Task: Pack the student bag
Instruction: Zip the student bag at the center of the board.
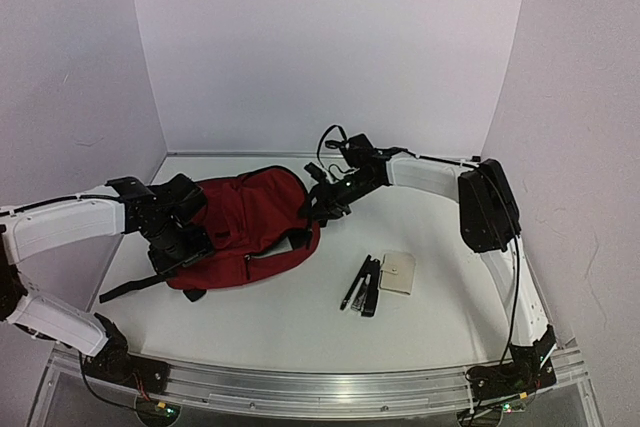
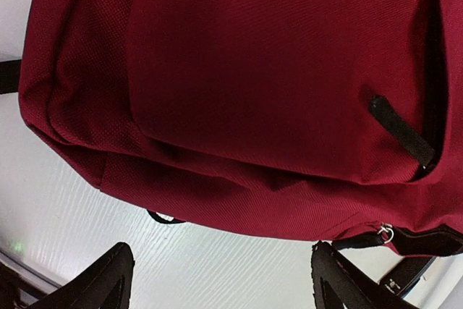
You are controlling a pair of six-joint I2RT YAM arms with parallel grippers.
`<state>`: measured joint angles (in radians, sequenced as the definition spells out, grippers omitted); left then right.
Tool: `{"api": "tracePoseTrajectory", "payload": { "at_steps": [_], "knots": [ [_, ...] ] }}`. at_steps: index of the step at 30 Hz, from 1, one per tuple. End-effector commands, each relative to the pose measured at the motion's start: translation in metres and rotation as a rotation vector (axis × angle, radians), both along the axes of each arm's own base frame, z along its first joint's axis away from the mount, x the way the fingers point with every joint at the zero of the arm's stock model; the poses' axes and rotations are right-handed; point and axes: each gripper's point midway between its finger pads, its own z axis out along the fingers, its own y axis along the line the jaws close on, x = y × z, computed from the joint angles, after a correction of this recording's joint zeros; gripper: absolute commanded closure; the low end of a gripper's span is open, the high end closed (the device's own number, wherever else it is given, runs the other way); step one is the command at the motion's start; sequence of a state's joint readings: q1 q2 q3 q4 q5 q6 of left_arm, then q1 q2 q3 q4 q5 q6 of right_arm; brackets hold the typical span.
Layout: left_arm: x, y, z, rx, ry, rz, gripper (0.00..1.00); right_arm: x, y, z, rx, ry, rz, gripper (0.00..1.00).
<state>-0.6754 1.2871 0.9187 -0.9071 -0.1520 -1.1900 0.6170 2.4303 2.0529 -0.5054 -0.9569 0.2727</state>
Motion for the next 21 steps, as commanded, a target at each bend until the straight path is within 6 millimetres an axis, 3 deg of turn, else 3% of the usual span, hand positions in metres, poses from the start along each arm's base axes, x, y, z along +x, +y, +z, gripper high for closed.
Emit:
{"api": "tracePoseTrajectory", "payload": {
  "at_steps": [1,2,9,18,21],
  "knots": [
    [0.019,-0.012,-0.008,-0.03,-0.057,0.021,0.16,0.014,-0.006,0.031,0.081,-0.001,-0.02,0.96],
    [0.024,-0.014,-0.008,-0.027,-0.068,0.008,0.16,0.014,-0.011,0.032,0.082,0.011,-0.028,1.0],
    [0.075,-0.012,-0.02,-0.038,-0.09,-0.03,0.18,0.008,-0.057,0.034,0.067,0.076,-0.083,1.0],
    [0.18,-0.012,-0.02,-0.001,-0.151,-0.172,0.19,-0.009,-0.069,0.037,0.081,0.113,-0.131,1.0],
    [0.212,-0.032,0.002,-0.025,-0.222,-0.273,0.2,-0.006,-0.068,0.048,0.123,0.104,-0.179,1.0]
  ]
}}
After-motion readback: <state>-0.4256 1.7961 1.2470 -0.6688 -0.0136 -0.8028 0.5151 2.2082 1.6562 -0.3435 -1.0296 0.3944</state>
